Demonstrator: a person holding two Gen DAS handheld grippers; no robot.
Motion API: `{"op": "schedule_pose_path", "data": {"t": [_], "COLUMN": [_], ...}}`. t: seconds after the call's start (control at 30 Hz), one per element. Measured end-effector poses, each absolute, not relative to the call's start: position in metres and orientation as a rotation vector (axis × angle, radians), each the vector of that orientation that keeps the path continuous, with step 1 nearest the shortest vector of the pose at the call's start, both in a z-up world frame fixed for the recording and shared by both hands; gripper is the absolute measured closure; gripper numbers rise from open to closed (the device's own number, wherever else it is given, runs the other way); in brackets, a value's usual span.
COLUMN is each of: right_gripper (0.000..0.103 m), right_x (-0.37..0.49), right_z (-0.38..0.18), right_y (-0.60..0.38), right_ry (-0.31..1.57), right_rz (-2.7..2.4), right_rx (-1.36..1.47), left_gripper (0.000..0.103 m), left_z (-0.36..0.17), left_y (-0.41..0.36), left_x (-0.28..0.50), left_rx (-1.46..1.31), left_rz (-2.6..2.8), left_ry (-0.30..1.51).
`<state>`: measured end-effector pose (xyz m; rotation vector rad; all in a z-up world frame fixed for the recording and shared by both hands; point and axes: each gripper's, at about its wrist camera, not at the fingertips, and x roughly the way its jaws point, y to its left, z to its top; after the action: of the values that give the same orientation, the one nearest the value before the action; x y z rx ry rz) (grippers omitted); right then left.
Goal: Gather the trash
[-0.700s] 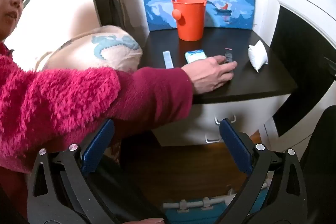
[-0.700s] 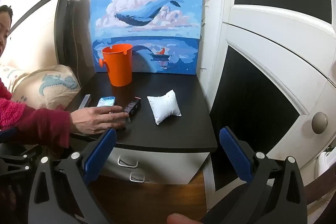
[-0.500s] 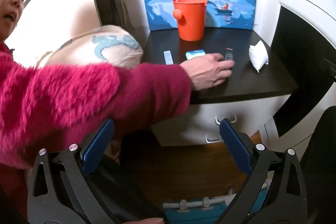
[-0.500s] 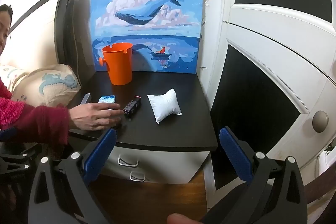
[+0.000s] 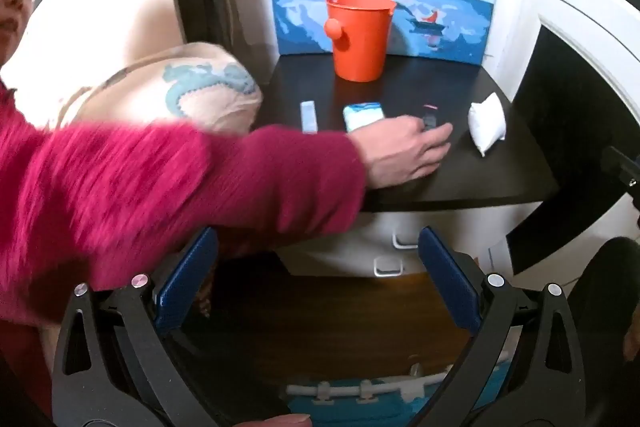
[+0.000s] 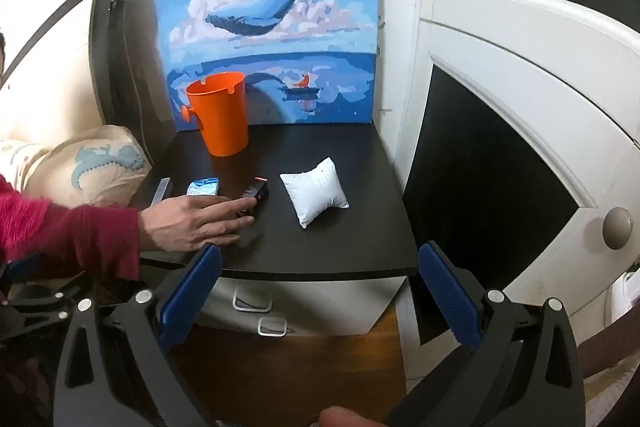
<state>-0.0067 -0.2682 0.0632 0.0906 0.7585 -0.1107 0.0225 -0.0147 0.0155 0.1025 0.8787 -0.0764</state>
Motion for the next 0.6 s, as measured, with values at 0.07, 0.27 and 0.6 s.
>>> {"op": "schedule_pose_path", "data": {"t": [0.07, 0.27, 0.6], "right_gripper": [0.004, 0.004, 0.004], "right_x": [-0.004, 0.000, 0.003], "right_z": [0.065, 0.078, 0.090], "right_y": [-0.264, -0.244, -0.231], "right_ry": [0.763, 0.758, 0.759], "right_rz": [-0.107, -0.081, -0.061], "right_rx": [0.090, 0.074, 0.043], "left_gripper": [0.005, 0.005, 0.005], "left_z": [0.022, 0.042, 0.047], "left_y": [-0.023, -0.033, -0.016], "left_x": [0.027, 0.040, 0.043], "left_rx": [0.111, 0.091, 0.081], "left_rz": [-0.083, -0.072, 0.003], "left_ry": [0.869, 0.862, 0.905]}}
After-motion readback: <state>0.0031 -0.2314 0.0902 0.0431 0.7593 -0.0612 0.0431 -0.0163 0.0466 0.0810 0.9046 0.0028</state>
